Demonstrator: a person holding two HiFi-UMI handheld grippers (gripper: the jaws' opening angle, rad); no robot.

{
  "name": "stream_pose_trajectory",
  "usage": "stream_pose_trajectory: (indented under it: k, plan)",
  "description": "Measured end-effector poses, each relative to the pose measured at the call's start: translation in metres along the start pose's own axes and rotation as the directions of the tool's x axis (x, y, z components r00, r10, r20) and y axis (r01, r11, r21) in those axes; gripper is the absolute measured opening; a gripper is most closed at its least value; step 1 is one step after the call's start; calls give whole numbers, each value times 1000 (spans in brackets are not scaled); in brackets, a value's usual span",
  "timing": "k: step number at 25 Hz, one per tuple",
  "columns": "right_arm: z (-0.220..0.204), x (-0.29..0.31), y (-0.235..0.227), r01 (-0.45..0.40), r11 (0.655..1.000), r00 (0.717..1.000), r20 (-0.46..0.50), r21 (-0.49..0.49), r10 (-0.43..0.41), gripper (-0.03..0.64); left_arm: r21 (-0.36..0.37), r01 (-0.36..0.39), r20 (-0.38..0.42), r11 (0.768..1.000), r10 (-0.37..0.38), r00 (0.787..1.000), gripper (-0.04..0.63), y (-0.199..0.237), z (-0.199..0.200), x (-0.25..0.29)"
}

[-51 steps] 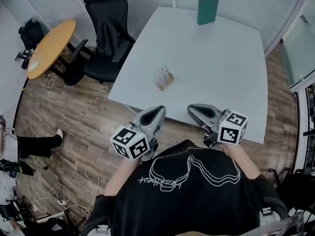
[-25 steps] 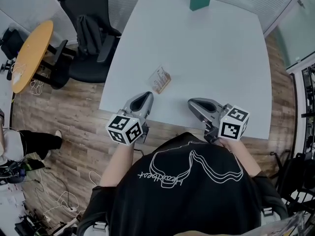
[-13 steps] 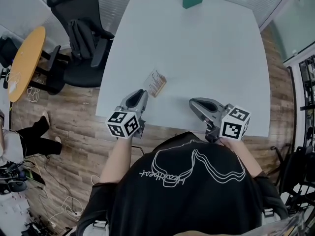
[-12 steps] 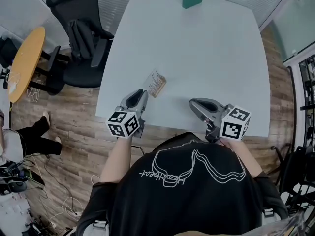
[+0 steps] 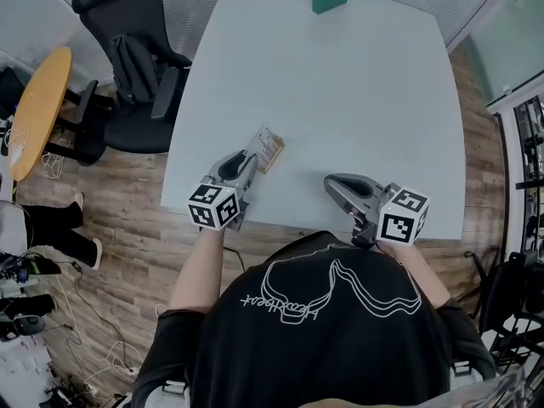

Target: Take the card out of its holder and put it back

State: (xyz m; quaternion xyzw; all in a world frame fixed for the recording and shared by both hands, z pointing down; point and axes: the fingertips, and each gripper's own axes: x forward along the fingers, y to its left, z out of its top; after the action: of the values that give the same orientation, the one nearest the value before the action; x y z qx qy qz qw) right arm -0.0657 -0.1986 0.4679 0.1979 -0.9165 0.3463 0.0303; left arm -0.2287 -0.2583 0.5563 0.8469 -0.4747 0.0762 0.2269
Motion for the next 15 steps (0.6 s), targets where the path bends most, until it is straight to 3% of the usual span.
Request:
stream_pose_trajectory:
  k: [8,15]
  plan:
    - [-4,-2,-7,9,1000,1000,-6,12,-9,9,14,37,-68,999,-36,997,98,0,-15,20]
    - [-2,-9,-13,31,999,1000,-6,21,-31,9,24,47,-58,999,-45,997,90,0,-13,25]
